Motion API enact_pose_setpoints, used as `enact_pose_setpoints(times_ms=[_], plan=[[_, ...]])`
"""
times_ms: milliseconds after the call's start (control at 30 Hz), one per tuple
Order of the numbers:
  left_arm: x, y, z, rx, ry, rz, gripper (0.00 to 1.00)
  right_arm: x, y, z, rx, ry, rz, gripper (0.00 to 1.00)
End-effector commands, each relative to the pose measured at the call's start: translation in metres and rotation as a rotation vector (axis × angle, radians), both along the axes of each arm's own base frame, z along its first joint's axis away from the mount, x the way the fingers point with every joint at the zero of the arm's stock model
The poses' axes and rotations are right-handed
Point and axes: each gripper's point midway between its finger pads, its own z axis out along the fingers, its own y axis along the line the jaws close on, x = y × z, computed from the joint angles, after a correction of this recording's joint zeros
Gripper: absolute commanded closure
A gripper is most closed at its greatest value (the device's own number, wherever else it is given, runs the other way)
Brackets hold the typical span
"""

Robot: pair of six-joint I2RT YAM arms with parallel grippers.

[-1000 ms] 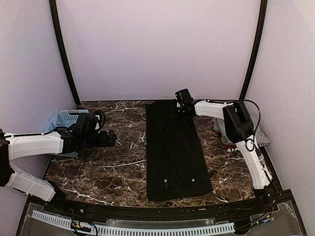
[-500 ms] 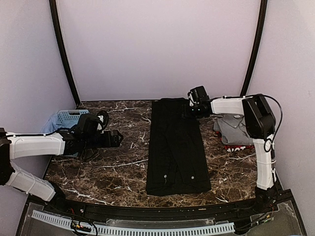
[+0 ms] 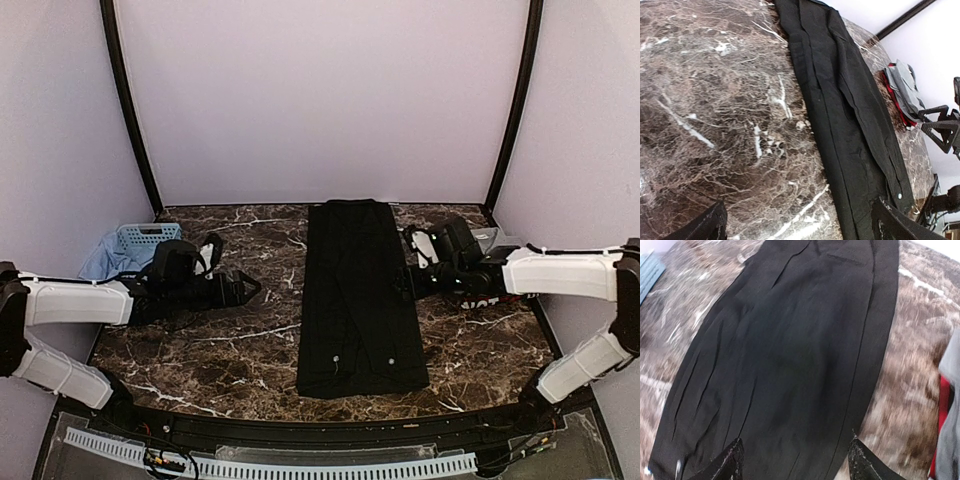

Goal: Fold and stack the long sleeve shirts
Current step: Rotate the rectangle-folded shirt at the center of the board, then pick up the rectangle-folded shirt from the center of the board.

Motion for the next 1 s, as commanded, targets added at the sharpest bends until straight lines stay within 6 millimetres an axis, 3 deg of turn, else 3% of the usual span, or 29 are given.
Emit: enact_pose_setpoints(times_ms=[0, 167, 300, 633, 900, 967], plan=[[-0.018, -0.034, 0.013, -0.1, -0.024, -0.209, 0.01, -0.068, 0.0, 0.013, 0.049, 0.04, 0.076, 0.33], [-0.037, -0.053, 0.004, -0.029, -0.044, -0.336, 0.02, -0.139, 0.008, -0.004, 0.045, 0.159, 0.152, 0.34], [-0.053, -0.062, -0.009, 0.041, -0.051, -0.416, 0.06, -0.169, 0.01, -0.021, -0.036, 0.184, 0.197, 0.32], [-0.076, -0.078, -0.012, 0.086, -0.076, -0.5, 0.07, -0.187, 0.005, -0.075, -0.21, 0.301, 0.2, 0.3], [-0.097, -0.098, -0.015, 0.143, -0.159, -0.613, 0.07, -0.201, 0.028, -0.085, -0.15, 0.332, 0.273, 0.31], [-0.11, -0.106, -0.015, 0.156, -0.204, -0.674, 0.07, -0.209, 0.037, -0.087, -0.142, 0.338, 0.309, 0.32]])
